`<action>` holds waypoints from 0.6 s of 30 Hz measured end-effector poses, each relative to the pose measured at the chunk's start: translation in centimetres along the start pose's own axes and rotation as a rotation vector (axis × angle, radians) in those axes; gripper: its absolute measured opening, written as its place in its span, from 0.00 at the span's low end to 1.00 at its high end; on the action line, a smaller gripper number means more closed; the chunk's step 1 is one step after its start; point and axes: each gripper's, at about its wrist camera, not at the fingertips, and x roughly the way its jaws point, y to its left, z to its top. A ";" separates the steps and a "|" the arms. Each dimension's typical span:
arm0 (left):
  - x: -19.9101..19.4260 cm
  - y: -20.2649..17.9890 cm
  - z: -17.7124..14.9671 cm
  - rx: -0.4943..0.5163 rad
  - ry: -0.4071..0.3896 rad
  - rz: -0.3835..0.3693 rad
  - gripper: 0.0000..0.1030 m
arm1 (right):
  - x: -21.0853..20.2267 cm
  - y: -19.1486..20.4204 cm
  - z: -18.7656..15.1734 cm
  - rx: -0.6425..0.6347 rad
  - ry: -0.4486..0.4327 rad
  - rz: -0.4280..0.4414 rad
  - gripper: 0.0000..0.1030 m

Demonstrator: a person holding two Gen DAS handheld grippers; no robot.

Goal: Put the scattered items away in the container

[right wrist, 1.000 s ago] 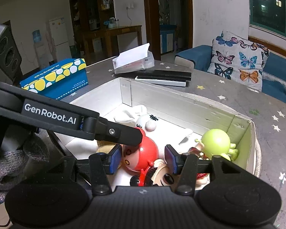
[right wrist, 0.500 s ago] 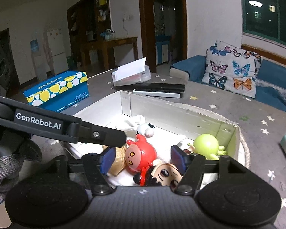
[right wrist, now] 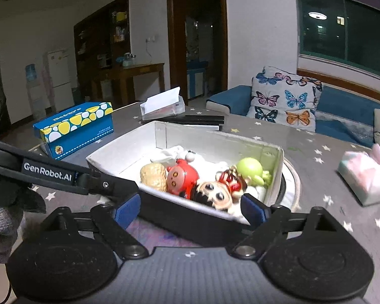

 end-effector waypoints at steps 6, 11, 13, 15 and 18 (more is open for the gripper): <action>-0.4 -0.1 -1.9 0.016 0.046 0.021 0.41 | -1.3 0.9 -1.9 0.021 0.011 -0.028 0.96; -0.4 -0.2 -3.3 0.039 0.074 0.043 0.41 | -1.7 1.5 -3.2 0.028 0.034 -0.048 0.97; -0.4 -0.4 -3.7 0.054 0.080 0.049 0.41 | -1.6 1.7 -3.7 0.040 0.044 -0.057 1.00; -0.3 -0.6 -4.1 0.063 0.084 0.061 0.41 | -1.5 2.0 -4.2 0.046 0.054 -0.062 1.00; -0.2 -0.6 -4.6 0.066 0.090 0.061 0.41 | -1.3 2.1 -4.8 0.062 0.071 -0.066 1.00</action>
